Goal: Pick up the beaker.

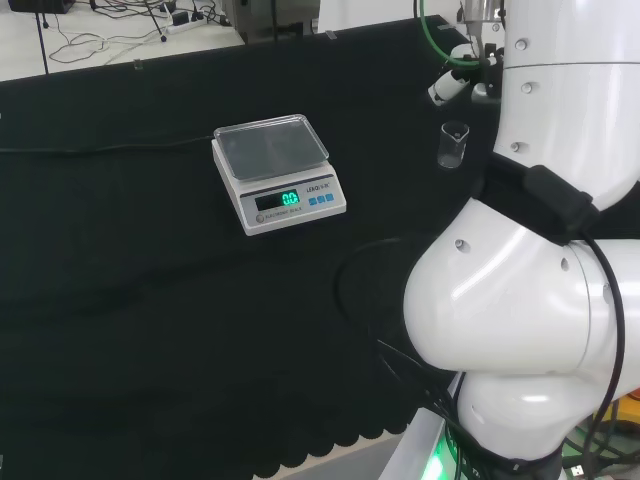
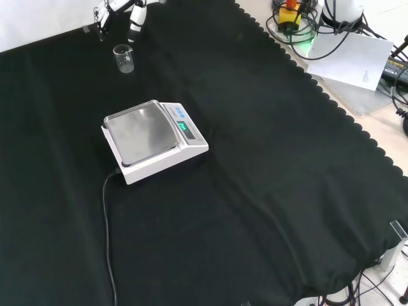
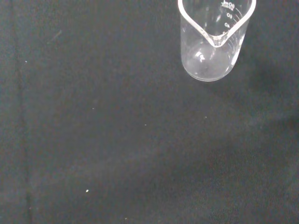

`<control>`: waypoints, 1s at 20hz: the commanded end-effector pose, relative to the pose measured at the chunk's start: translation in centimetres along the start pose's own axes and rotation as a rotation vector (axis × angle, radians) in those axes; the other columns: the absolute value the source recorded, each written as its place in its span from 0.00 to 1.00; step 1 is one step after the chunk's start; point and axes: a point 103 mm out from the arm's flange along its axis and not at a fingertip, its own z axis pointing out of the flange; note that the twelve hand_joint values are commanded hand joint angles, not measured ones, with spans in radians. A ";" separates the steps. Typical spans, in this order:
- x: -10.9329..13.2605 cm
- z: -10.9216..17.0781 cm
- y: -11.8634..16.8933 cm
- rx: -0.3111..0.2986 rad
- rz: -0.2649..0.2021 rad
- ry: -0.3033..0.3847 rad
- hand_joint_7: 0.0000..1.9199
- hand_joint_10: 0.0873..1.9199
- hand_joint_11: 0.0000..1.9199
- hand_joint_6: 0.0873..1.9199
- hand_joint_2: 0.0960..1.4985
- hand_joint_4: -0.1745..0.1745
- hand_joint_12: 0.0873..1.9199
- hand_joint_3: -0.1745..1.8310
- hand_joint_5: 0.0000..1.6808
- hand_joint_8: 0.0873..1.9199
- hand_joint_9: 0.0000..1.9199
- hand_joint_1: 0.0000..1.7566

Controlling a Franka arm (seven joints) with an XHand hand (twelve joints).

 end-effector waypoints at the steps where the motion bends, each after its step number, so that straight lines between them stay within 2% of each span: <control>1: -0.6 1.2 1.5 0.035 -0.002 0.009 0.11 0.41 0.00 0.08 0.68 0.41 0.68 0.00 0.26 0.30 0.10 0.32; 20: -1.6 4.6 3.4 0.096 0.008 0.017 0.11 0.41 0.00 0.08 0.68 0.41 0.69 0.00 0.27 0.30 0.10 0.32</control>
